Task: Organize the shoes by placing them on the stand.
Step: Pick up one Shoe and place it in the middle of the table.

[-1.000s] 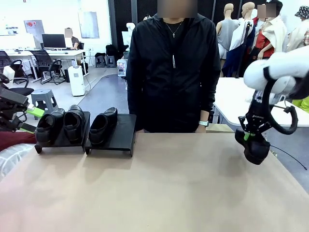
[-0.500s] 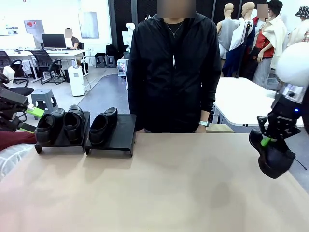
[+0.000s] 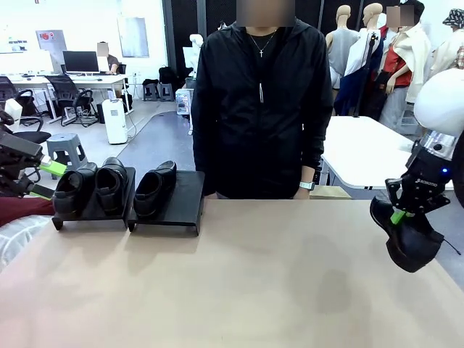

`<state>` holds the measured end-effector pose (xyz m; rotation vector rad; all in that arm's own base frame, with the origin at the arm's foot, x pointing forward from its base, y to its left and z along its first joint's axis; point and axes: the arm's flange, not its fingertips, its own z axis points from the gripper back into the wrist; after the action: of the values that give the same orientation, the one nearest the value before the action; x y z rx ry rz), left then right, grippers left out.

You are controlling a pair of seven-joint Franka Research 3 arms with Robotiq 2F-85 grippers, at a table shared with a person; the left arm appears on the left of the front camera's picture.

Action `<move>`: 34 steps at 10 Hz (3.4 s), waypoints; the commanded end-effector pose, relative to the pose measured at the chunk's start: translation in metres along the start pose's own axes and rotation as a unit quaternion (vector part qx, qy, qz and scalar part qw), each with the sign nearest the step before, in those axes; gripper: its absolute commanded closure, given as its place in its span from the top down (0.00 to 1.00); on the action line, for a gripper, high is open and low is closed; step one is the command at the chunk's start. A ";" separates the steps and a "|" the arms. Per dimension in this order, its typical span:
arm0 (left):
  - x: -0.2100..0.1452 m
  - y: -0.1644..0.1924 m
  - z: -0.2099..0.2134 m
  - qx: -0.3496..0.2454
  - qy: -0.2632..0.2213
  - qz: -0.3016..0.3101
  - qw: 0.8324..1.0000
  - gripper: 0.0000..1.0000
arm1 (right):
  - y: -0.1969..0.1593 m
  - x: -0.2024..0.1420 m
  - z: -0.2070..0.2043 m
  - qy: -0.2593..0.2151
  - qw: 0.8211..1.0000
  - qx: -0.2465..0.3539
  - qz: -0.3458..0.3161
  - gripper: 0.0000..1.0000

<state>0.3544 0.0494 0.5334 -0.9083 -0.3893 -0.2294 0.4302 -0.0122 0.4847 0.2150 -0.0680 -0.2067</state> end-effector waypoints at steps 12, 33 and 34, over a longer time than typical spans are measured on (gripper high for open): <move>-0.001 0.001 0.002 -0.001 0.002 -0.007 1.000 1.00 | 0.375 -0.170 -0.166 -0.003 0.998 -0.008 0.056 0.00; -0.001 0.001 0.002 -0.001 0.002 -0.007 1.000 1.00 | -0.125 -0.089 0.078 0.030 0.957 0.287 0.014 1.00; -0.001 0.001 0.002 -0.001 0.002 -0.007 1.000 1.00 | -0.125 -0.089 0.078 0.030 0.957 0.287 0.014 1.00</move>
<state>0.3543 0.0500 0.5336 -0.9080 -0.3904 -0.2288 0.3165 -0.1301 0.5264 0.8197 -0.0724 -0.1699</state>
